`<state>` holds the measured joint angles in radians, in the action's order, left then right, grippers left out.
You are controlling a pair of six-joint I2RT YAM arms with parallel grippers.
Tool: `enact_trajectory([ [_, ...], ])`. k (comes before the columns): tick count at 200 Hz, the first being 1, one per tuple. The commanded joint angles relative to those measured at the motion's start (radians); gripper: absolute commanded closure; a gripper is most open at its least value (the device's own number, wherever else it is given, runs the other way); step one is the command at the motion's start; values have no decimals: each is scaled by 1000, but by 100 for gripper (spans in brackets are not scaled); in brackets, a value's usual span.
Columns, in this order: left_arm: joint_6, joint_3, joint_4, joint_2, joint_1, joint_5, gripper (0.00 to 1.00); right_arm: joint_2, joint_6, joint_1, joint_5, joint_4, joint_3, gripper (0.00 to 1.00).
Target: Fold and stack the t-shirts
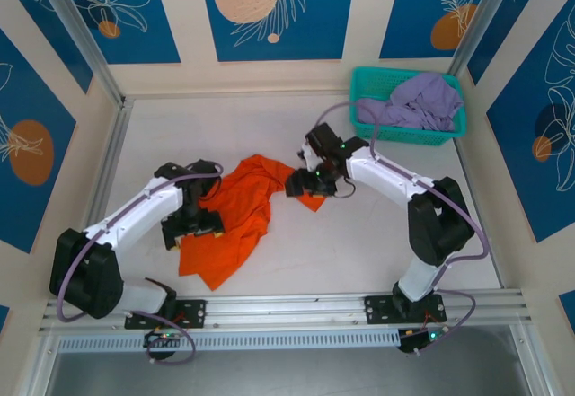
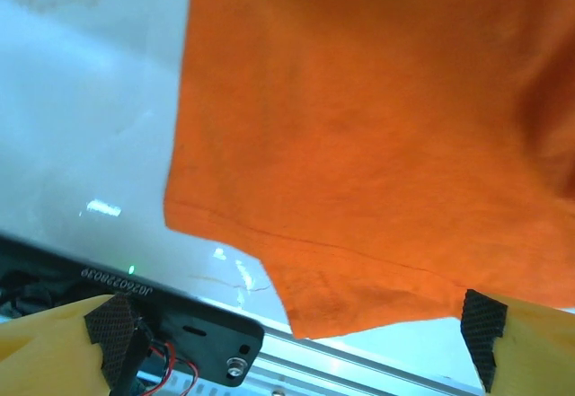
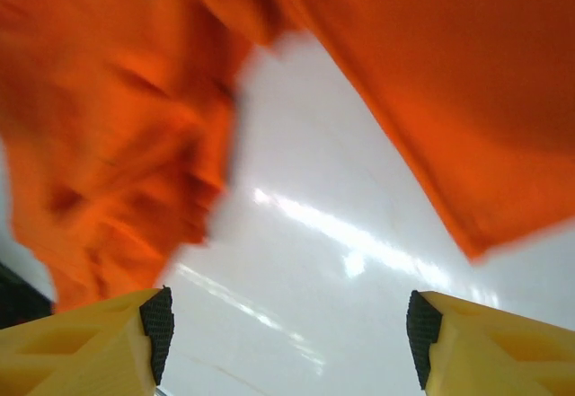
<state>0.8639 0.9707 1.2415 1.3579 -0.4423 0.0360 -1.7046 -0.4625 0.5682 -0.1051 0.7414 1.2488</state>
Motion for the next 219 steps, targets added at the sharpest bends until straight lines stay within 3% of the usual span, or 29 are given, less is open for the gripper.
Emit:
enact_trajectory([
  [1,112,-100,-12,-46,37,-20,5,39,-125,14,53,13,-49,28],
  [55,224,-350,-203,-278,142,-112,18,-45,-234,17,117,4,-67,29],
  [99,195,-404,-286,-228,163,-114,24,-121,-249,0,157,-2,-29,40],
  [137,184,-433,-309,-193,163,-61,44,-156,-259,1,171,-17,-32,54],
  [161,177,-472,-340,-193,164,-48,45,-179,-257,2,170,-34,-34,61],
  [186,159,-466,-358,-165,163,-36,59,-195,-255,0,182,-38,-29,67],
  [219,157,-450,-354,-140,163,-13,83,-195,-253,-4,190,-33,-32,84],
])
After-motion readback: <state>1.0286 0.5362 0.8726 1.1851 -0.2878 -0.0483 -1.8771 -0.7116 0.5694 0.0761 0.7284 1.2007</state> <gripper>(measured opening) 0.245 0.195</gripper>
